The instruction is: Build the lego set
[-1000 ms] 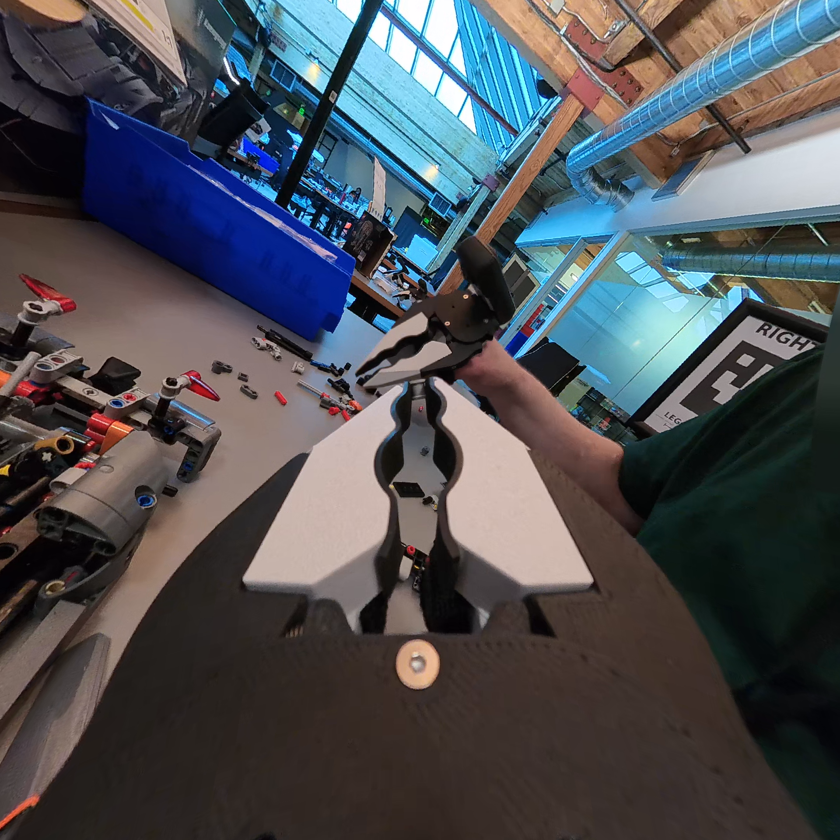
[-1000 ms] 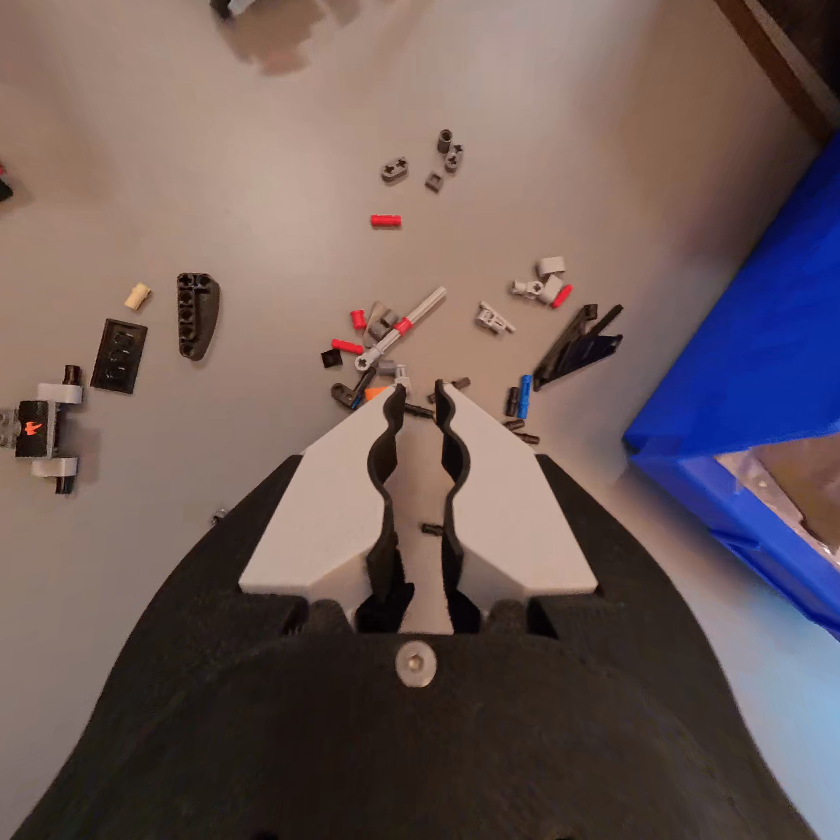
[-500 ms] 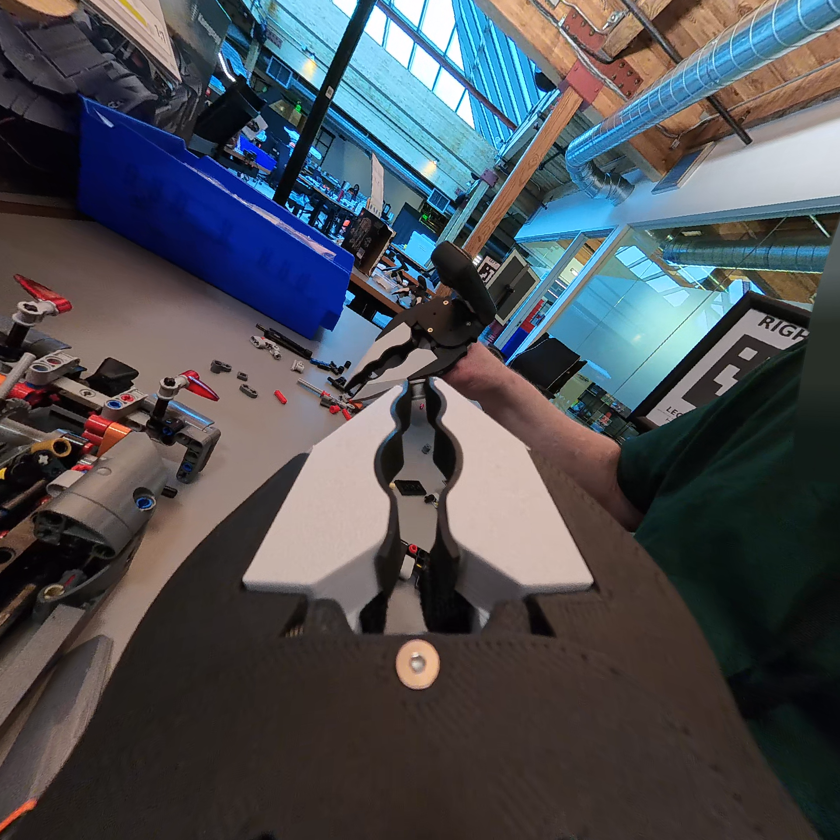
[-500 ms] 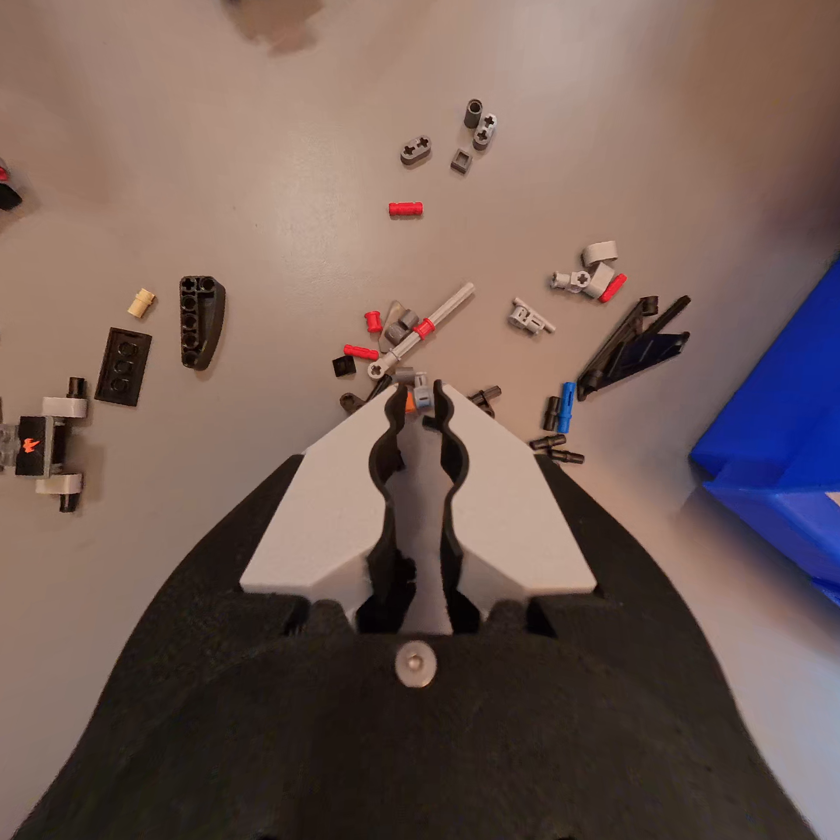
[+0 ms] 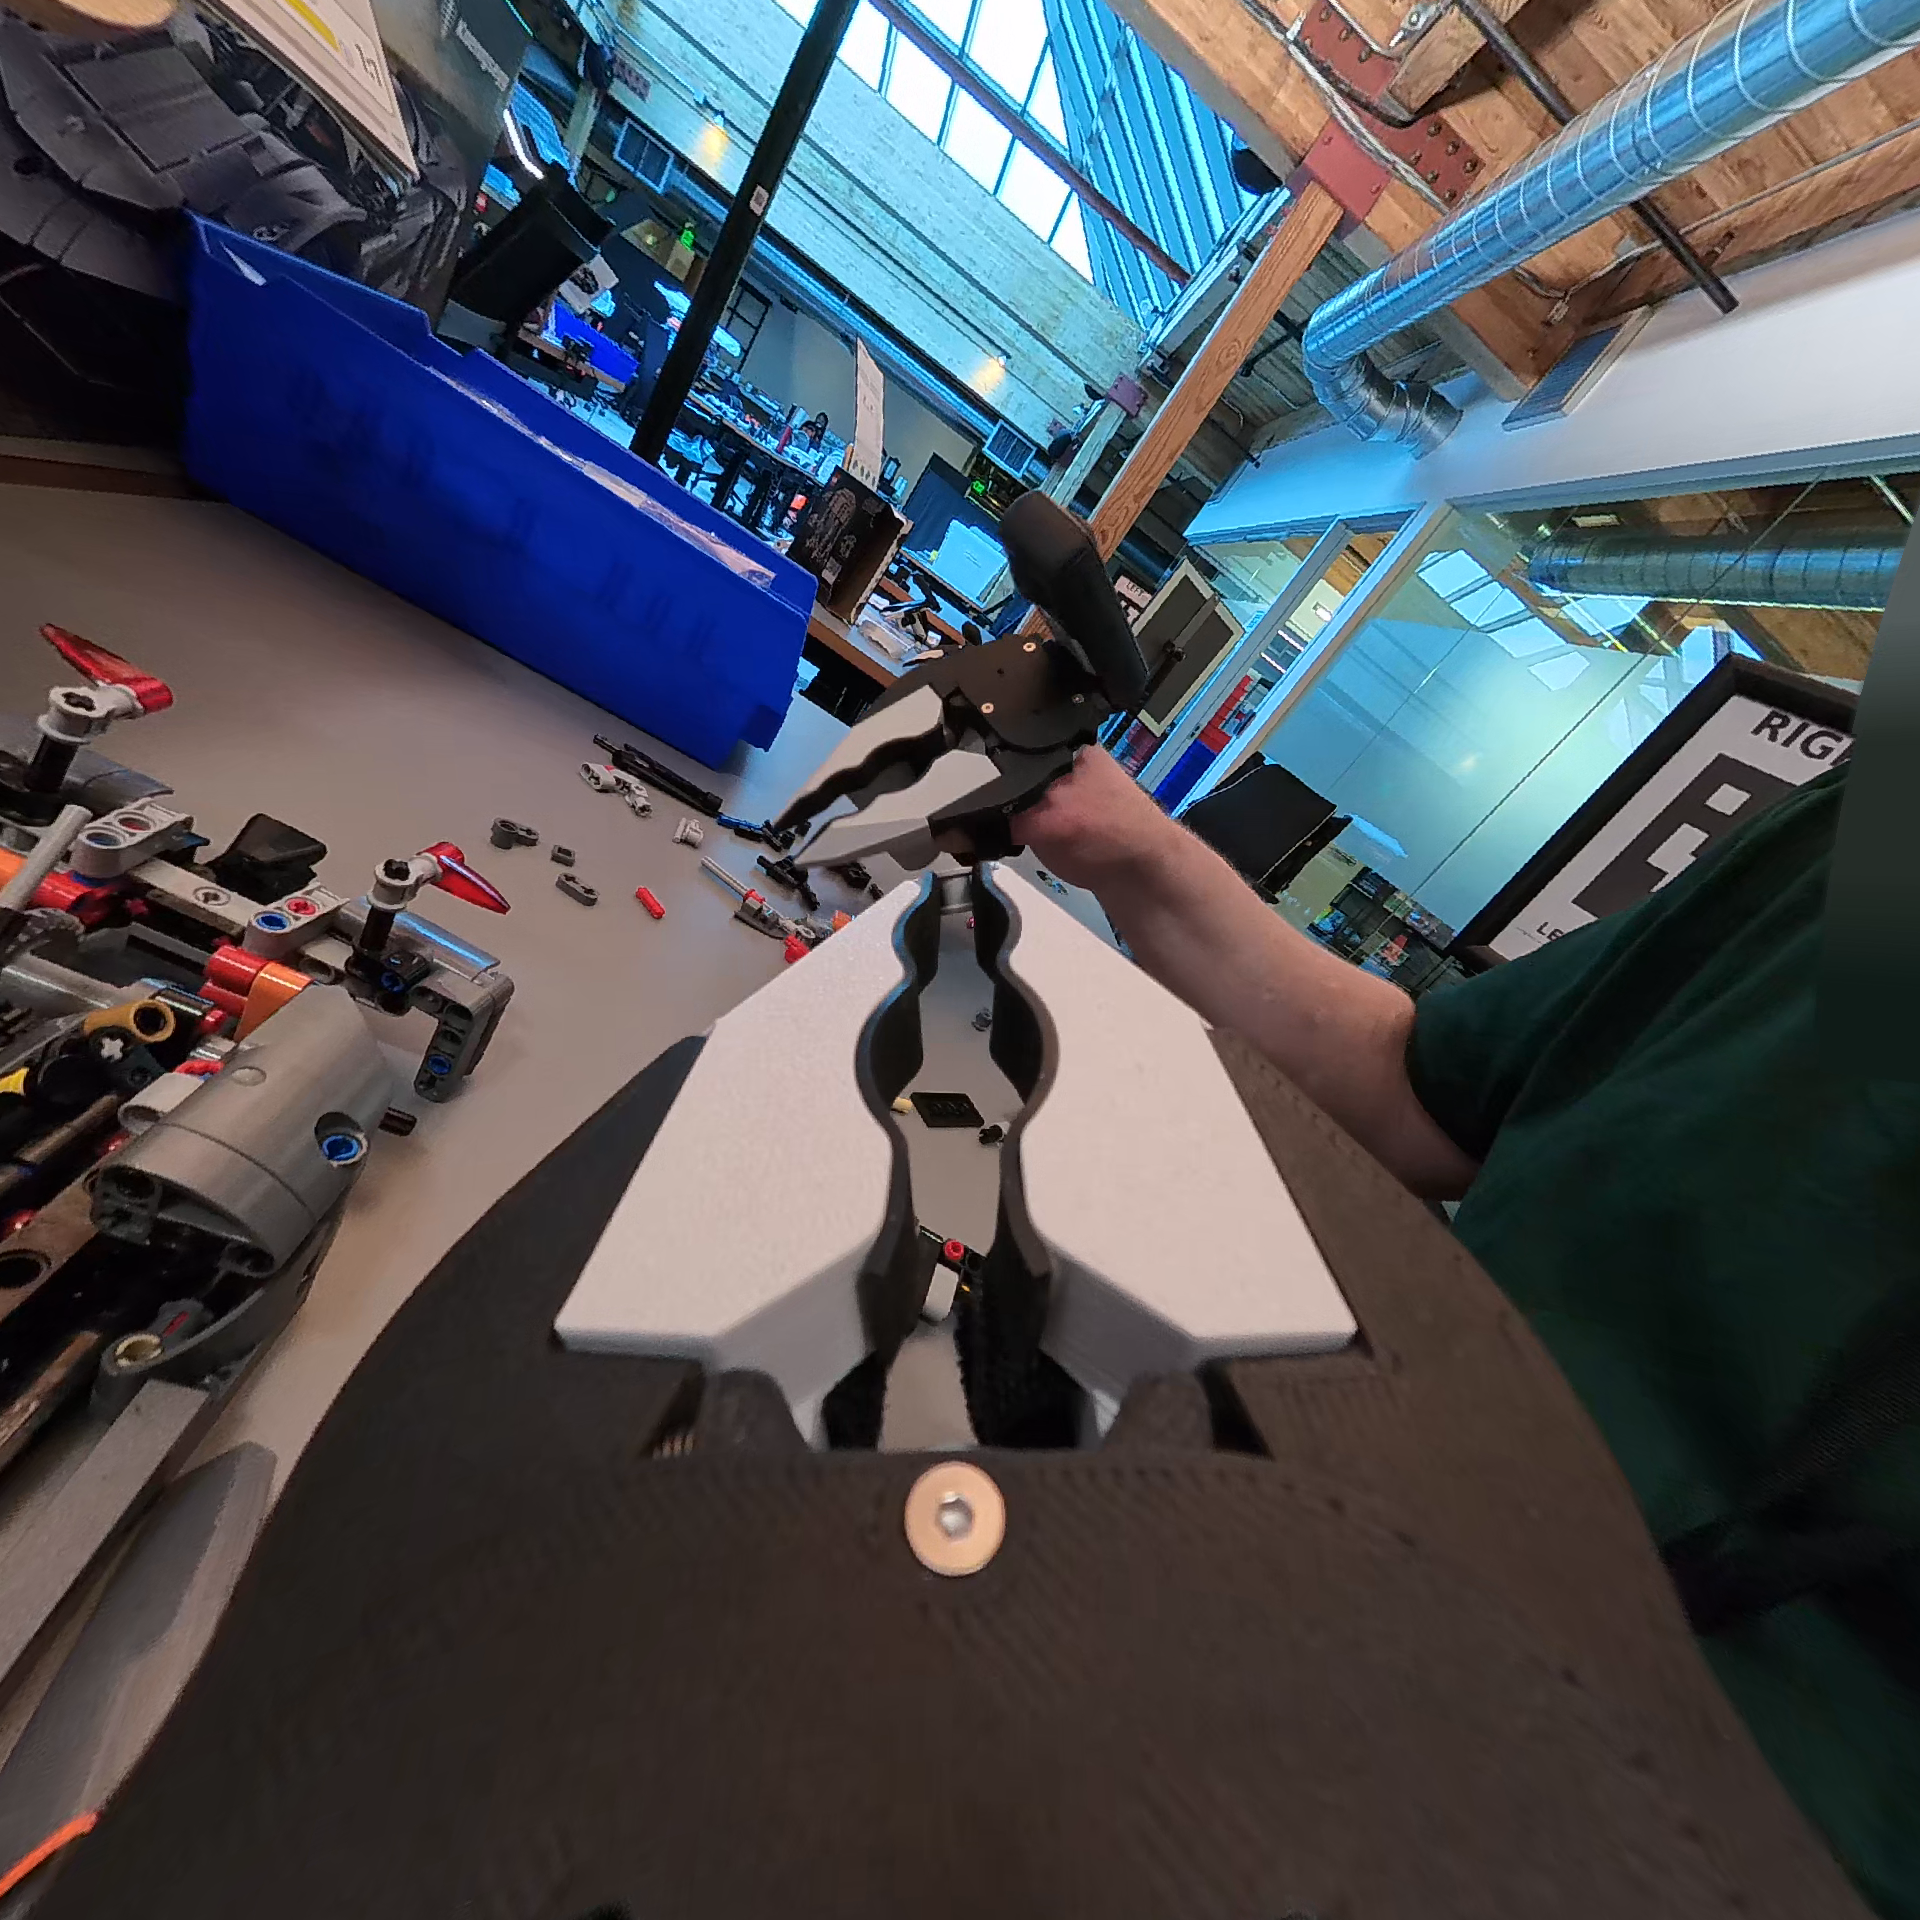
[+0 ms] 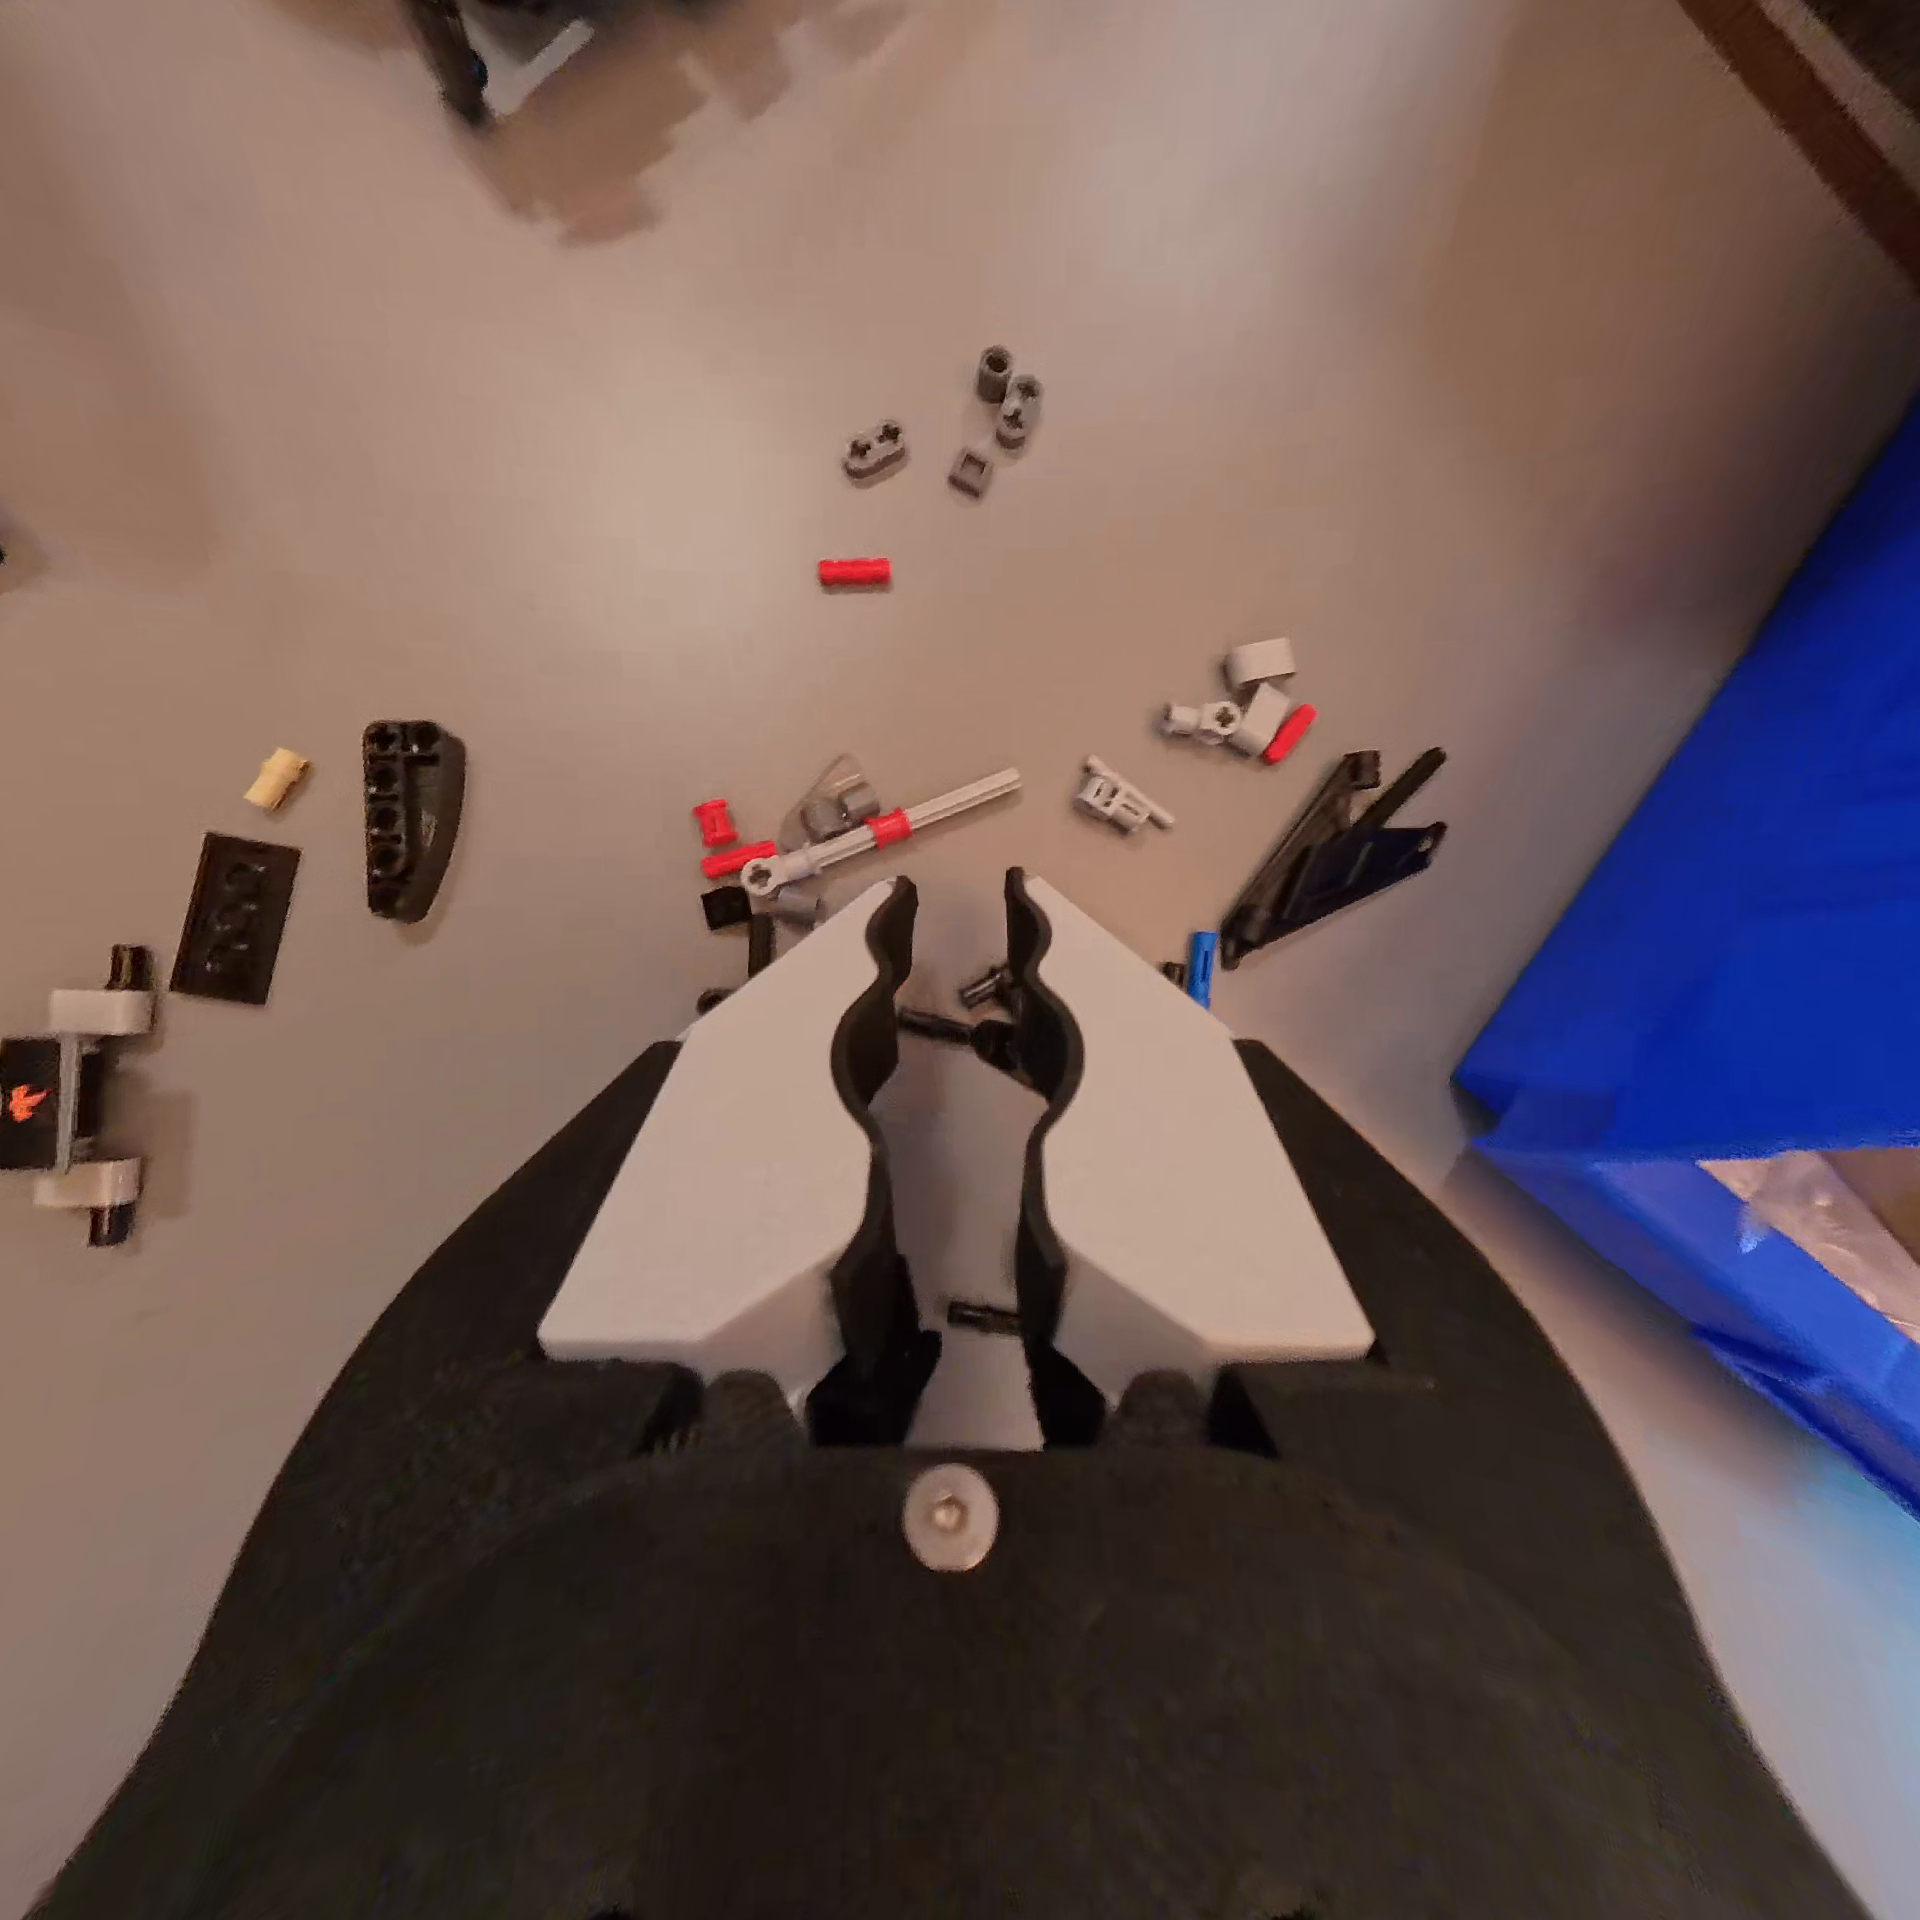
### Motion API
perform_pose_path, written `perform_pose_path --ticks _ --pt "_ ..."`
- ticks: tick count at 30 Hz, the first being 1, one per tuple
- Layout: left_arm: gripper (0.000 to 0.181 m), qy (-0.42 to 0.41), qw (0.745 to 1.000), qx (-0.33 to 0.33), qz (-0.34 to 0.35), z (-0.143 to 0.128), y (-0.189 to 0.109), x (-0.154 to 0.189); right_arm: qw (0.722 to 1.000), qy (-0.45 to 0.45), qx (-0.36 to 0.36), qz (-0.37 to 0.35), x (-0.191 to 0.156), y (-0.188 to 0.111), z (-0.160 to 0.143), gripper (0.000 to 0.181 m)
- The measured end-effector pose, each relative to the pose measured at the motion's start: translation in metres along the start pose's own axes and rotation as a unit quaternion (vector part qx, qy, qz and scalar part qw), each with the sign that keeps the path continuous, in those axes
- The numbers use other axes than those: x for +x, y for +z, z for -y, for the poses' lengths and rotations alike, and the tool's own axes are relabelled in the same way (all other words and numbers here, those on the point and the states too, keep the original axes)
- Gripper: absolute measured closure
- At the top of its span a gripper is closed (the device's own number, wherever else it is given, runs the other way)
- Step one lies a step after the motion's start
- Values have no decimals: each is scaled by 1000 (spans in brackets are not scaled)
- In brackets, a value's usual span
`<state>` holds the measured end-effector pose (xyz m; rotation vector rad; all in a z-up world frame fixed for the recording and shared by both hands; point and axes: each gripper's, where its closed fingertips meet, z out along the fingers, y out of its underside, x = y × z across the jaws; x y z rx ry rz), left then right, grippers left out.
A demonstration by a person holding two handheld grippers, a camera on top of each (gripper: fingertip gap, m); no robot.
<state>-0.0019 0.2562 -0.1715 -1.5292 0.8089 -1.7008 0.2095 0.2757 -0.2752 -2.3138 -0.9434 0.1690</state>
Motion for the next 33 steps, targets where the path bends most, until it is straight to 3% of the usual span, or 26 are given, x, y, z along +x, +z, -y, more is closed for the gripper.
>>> perform_pose_path --ticks 3,6,11,15,18,23,28,33 --pt "177 0 1000 1 0 0 0 0 999 1 11 -42 13 0 9 167" --pt "177 1 1000 -1 0 0 0 0 999 2 4 -32 10 2 12 166" --pt "177 0 1000 4 0 2 -1 1 996 -33 33 78 -52 -19 17 165" --pt "177 0 1000 -1 -5 0 2 3 994 -62 19 88 -82 -35 2 165" --pt "177 1 1000 -7 -5 -4 5 3 998 -49 2 36 -63 -37 -11 167" --pt "177 5 1000 -10 2 -5 5 1 1000 -19 -5 8 -37 -39 -16 165" --pt "177 7 1000 -6 5 -2 3 0 998 2 26 -64 -2 -31 16 168" --pt "177 10 1000 -8 7 -3 3 -1 992 69 21 -99 39 5 36 160"
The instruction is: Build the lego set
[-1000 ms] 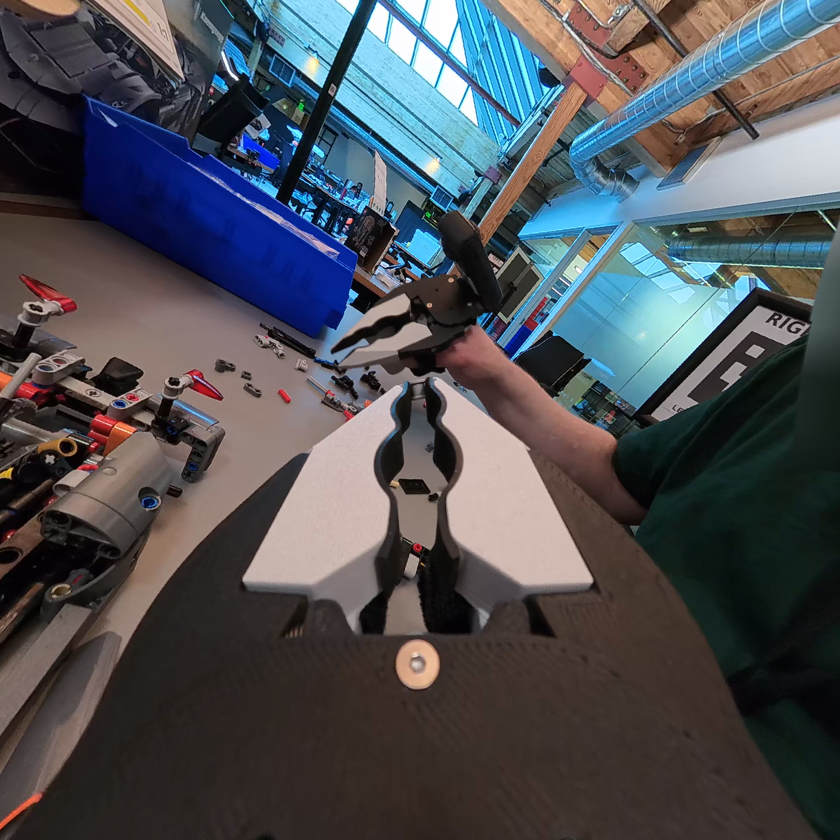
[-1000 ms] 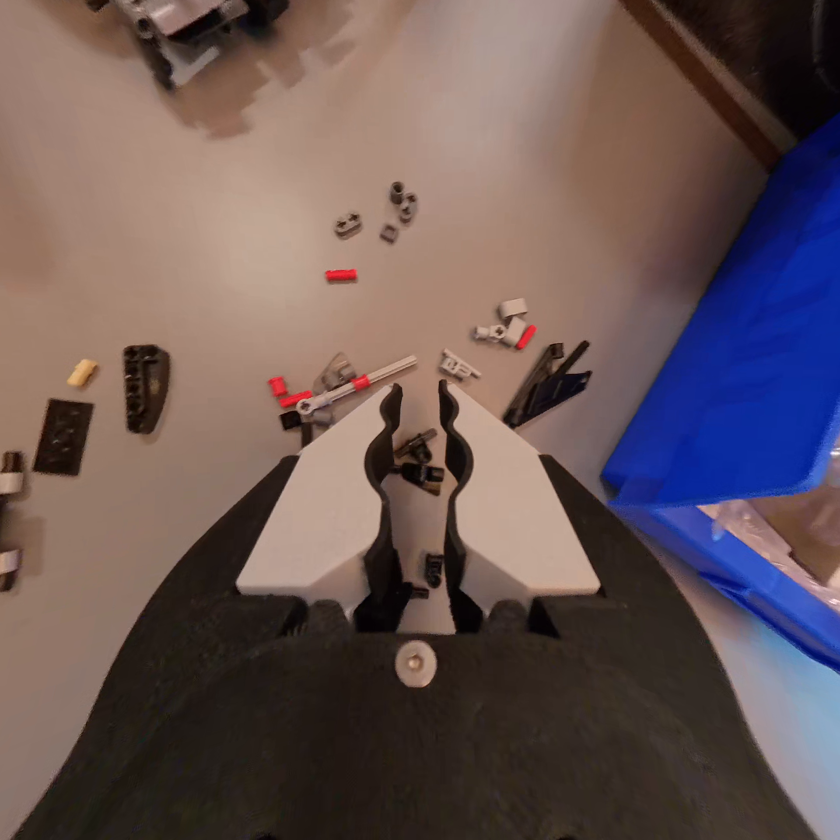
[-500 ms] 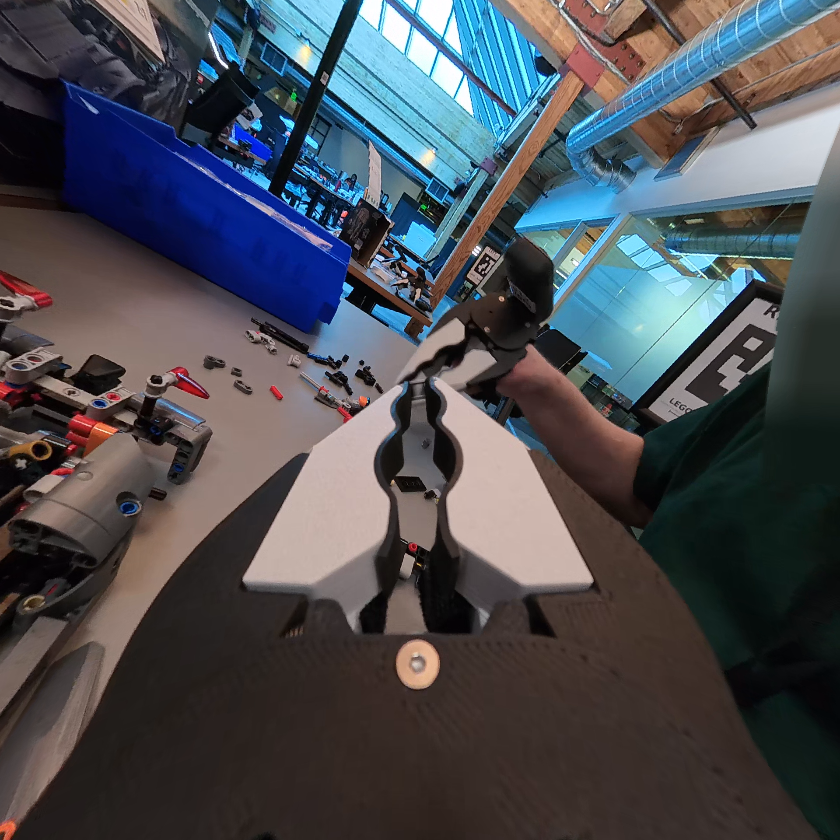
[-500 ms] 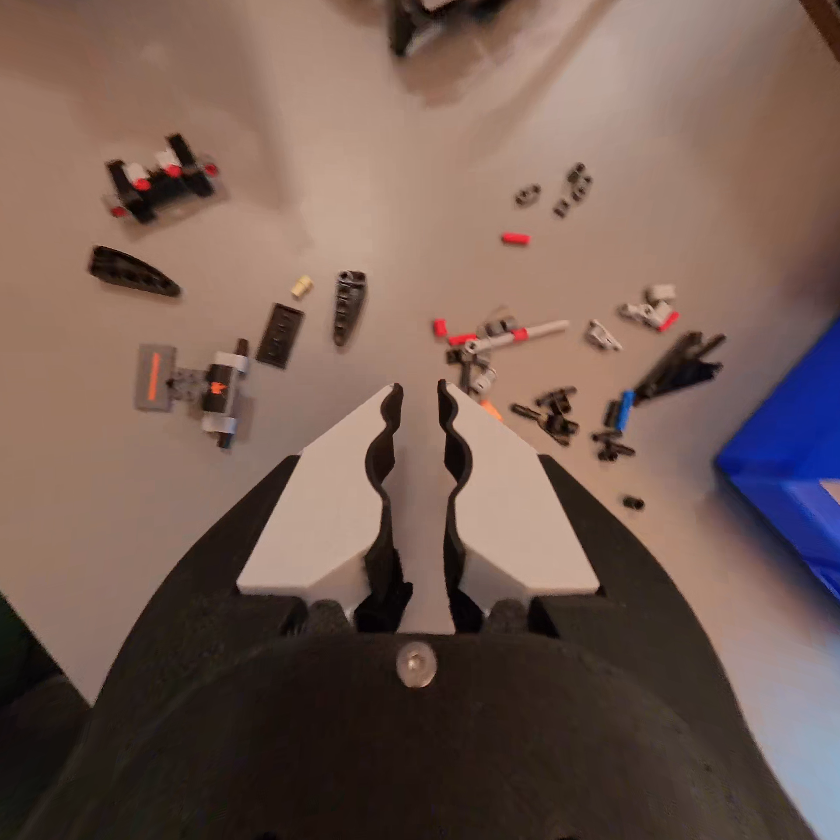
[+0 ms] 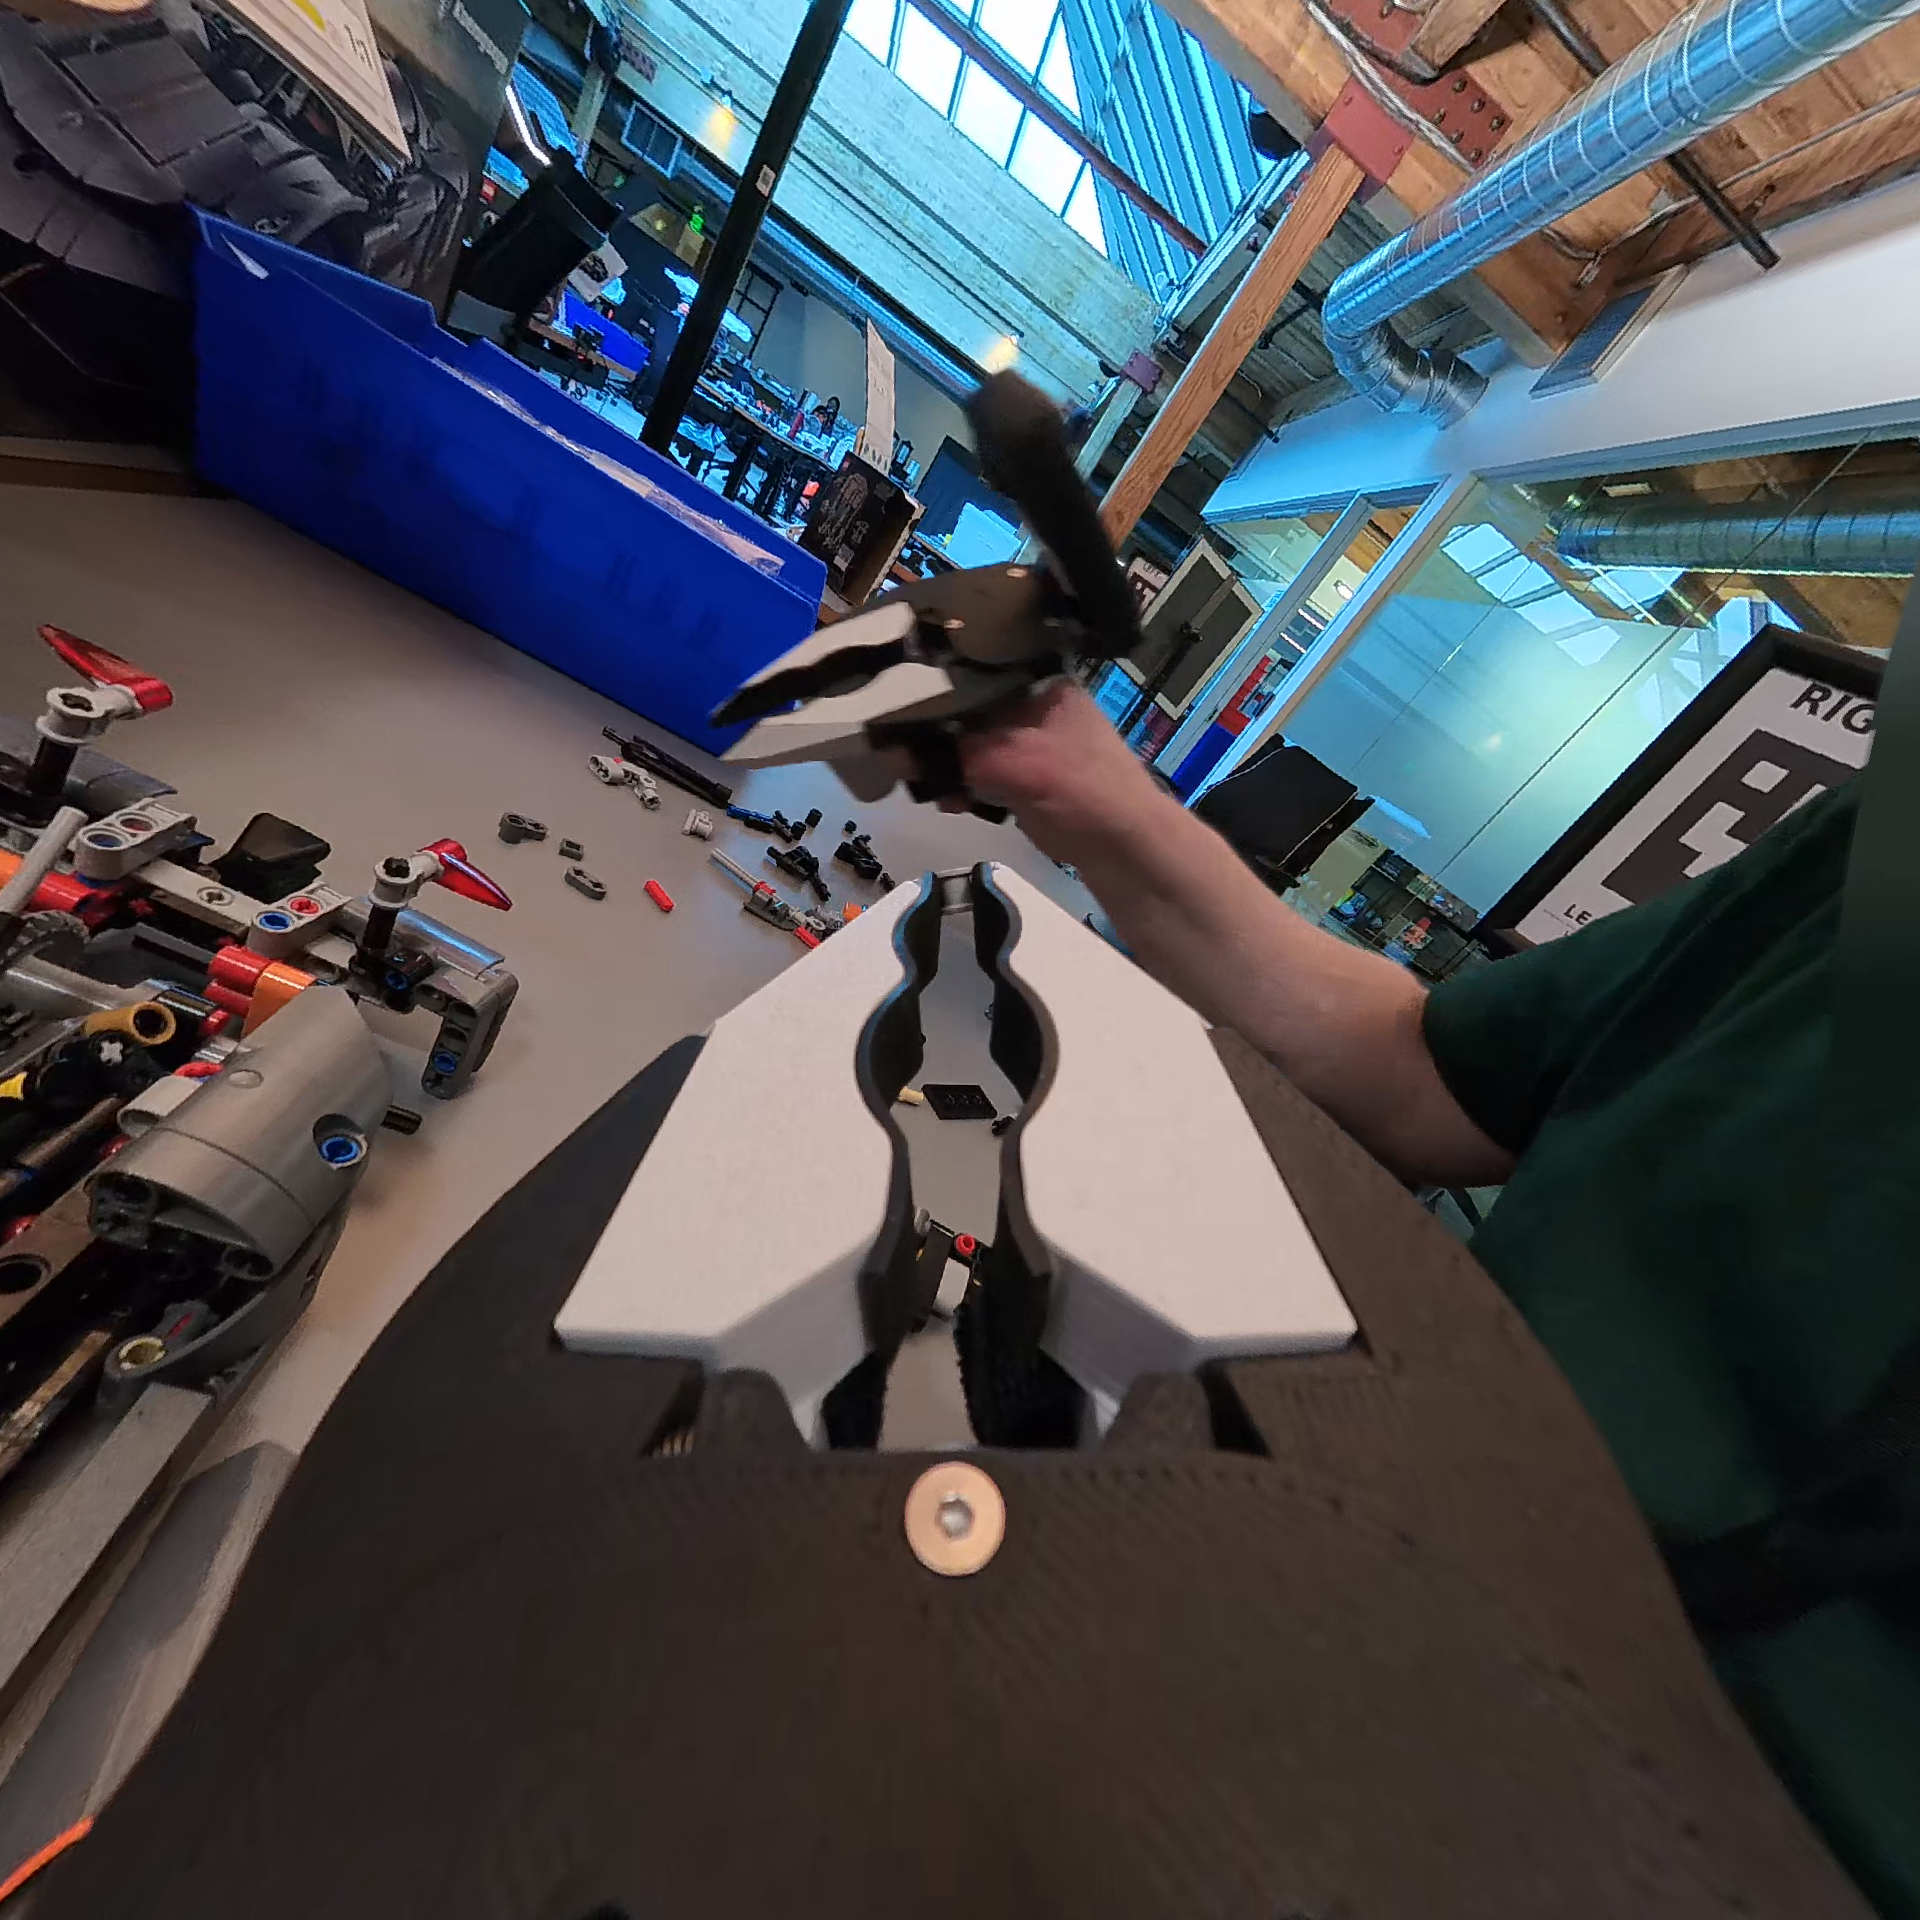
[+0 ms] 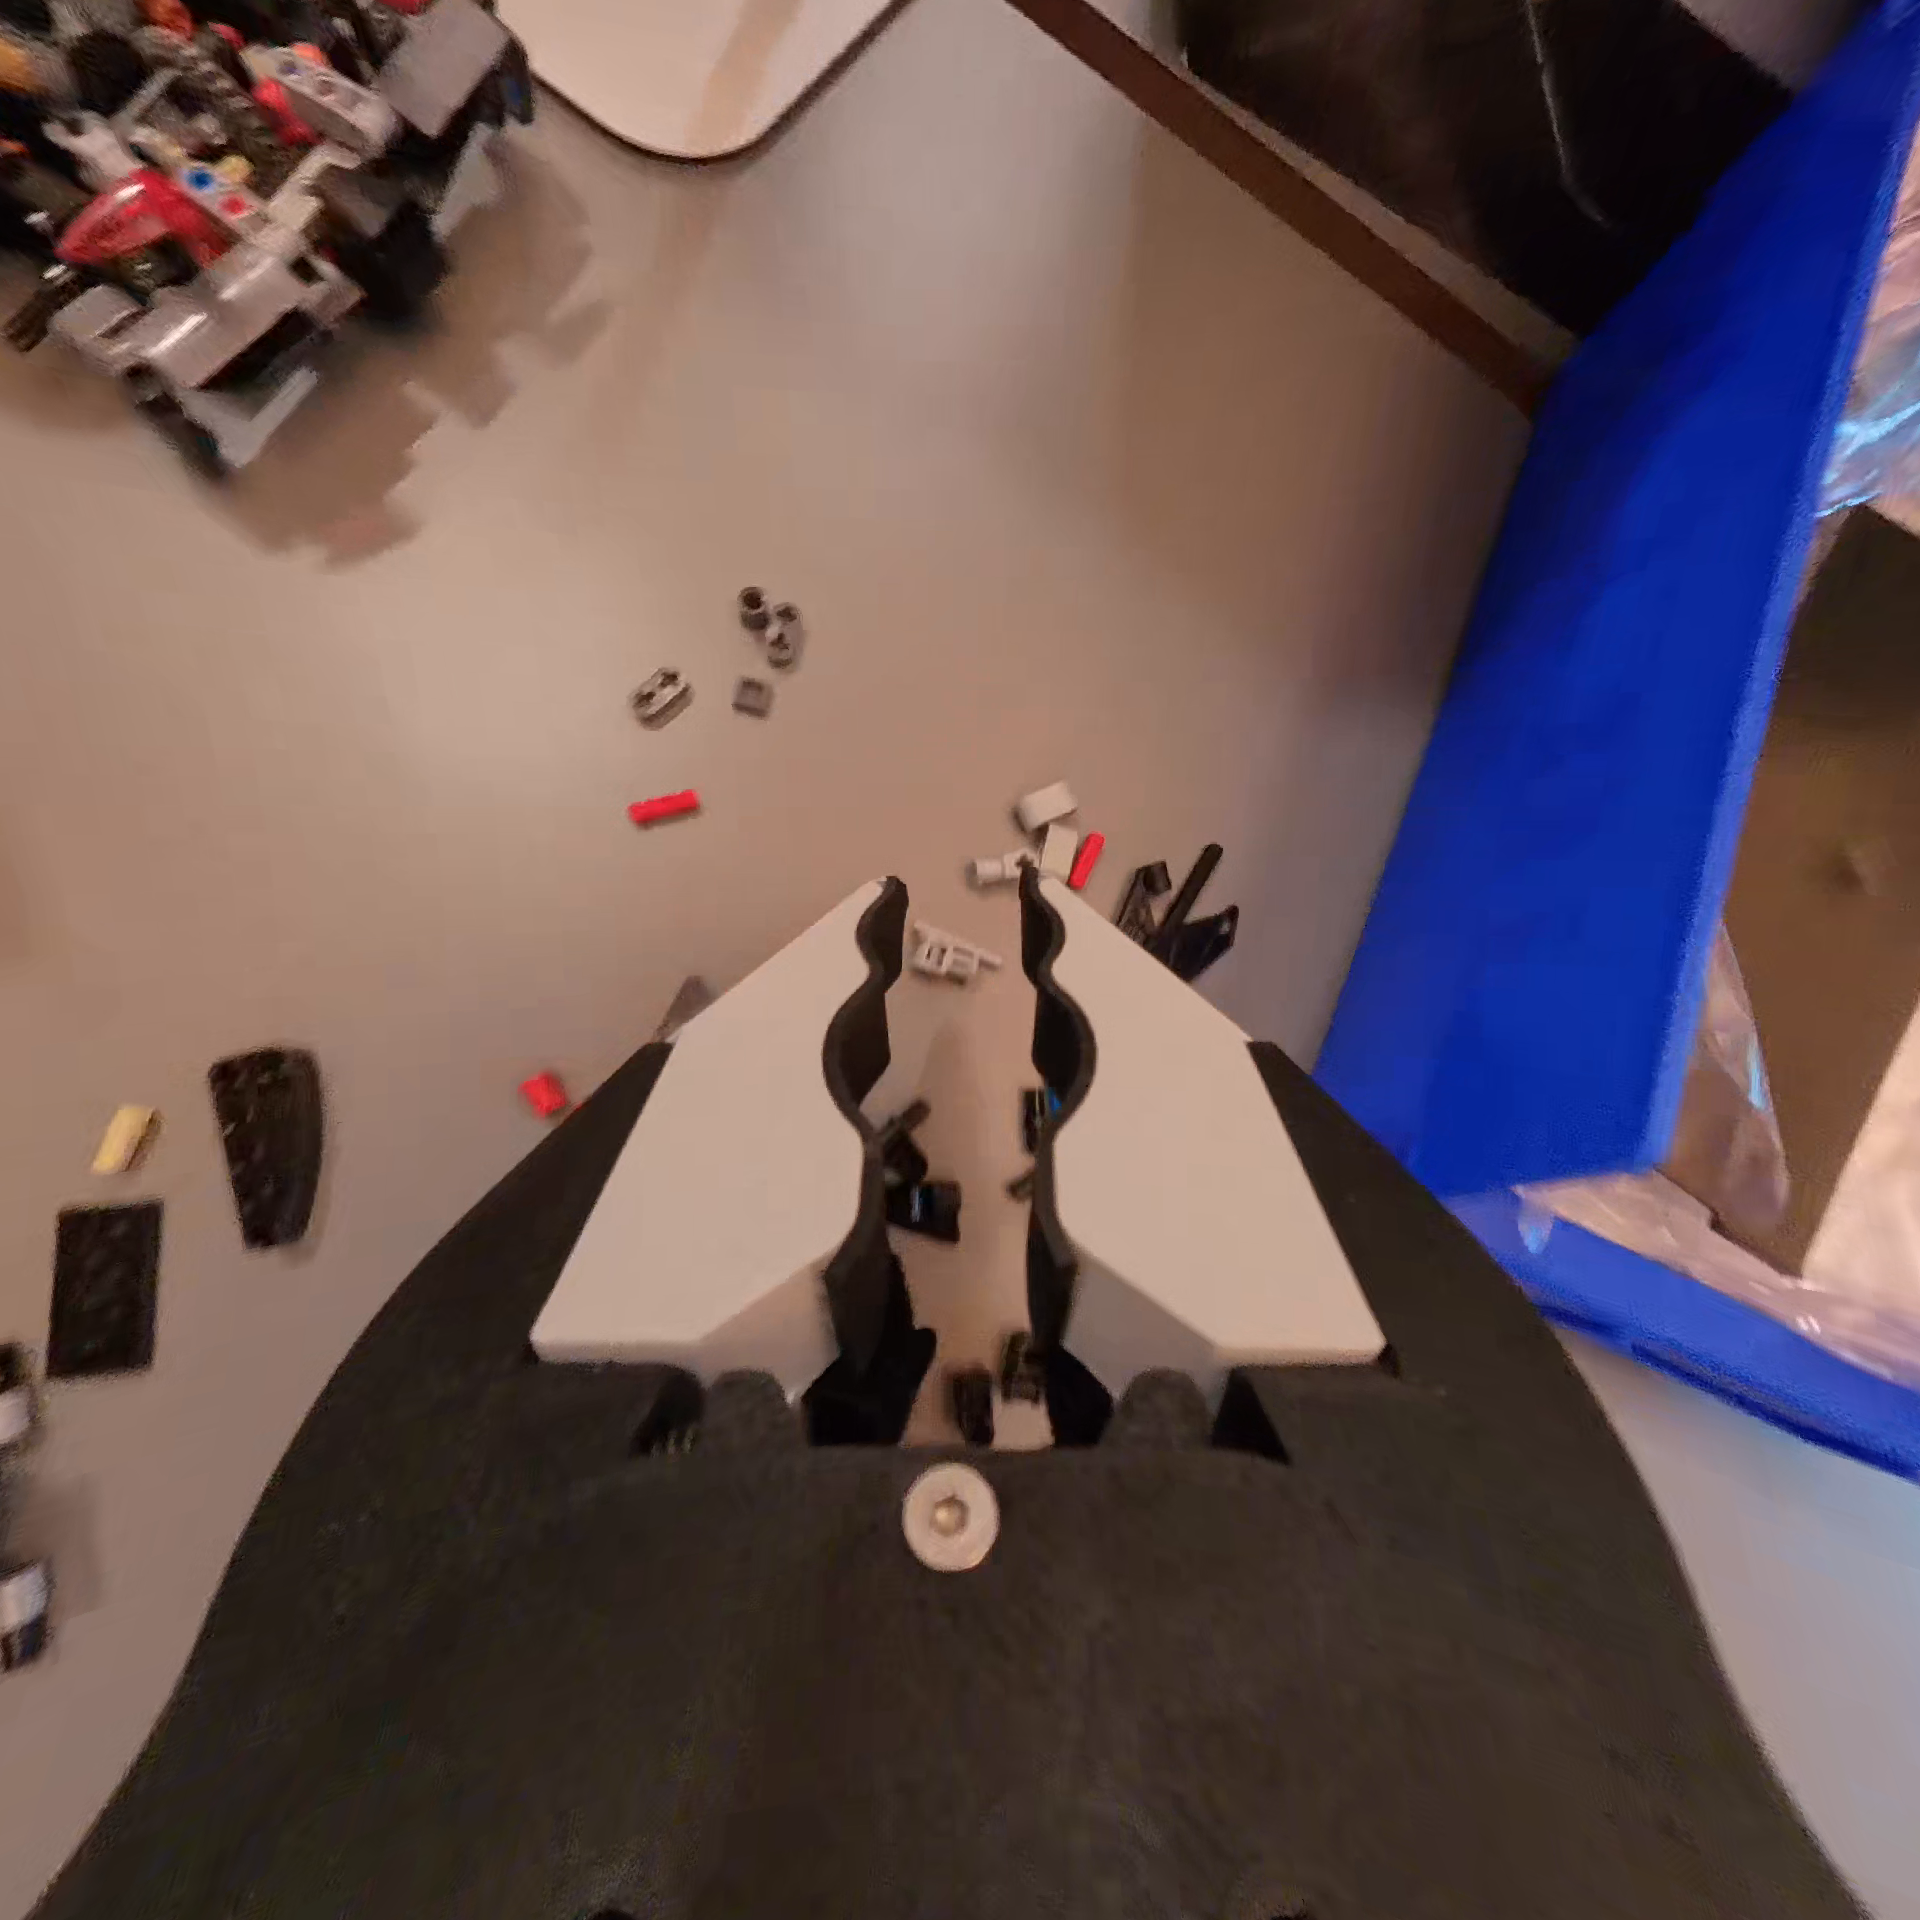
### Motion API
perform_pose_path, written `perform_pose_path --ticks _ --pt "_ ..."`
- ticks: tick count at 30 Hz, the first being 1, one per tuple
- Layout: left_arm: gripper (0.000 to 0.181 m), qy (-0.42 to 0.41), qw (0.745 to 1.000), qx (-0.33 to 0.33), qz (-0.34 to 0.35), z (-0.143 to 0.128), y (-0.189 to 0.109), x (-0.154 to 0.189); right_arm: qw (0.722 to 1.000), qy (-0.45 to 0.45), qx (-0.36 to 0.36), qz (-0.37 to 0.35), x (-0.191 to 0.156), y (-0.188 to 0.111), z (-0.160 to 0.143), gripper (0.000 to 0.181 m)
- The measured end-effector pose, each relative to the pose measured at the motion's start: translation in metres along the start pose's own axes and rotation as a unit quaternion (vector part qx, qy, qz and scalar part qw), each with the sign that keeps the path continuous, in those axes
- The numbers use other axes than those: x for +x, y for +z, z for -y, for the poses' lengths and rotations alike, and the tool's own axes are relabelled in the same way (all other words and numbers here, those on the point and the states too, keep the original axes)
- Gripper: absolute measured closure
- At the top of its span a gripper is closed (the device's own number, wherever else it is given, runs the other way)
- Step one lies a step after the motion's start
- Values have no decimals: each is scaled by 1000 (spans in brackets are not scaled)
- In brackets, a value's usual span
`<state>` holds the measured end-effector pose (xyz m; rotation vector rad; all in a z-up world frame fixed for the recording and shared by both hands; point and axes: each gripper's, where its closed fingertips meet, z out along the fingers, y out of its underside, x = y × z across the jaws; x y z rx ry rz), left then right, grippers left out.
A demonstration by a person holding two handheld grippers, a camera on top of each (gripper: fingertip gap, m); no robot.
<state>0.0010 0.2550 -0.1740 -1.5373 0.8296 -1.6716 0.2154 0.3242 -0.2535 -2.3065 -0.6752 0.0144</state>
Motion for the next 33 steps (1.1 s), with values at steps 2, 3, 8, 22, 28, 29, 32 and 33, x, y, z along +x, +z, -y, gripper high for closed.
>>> perform_pose_path --ticks 2,3,8,22,28,29,32,33 --pt "177 -1 1000 3 1 1 -2 -1 1000 -2 -13 -12 8 16 2 160" --pt "177 -3 1000 5 0 2 -2 -1 1000 0 -21 -12 9 23 2 159" --pt "177 -6 1000 6 -3 2 -2 -1 998 0 -48 -27 19 42 0 158" --pt "177 -9 1000 0 -7 -2 1 0 998 1 -59 2 21 54 -10 162" --pt "177 -9 1000 0 -6 -2 1 -1 998 26 -41 28 17 57 -7 167" --pt "177 -8 1000 0 -6 -1 1 -1 998 32 -40 43 13 56 -7 167" --pt "177 -7 1000 0 -5 -1 1 -1 996 23 -32 78 -5 51 -7 167" --pt "177 -7 1000 0 -5 -1 1 -1 995 13 -31 89 -14 49 -7 167"
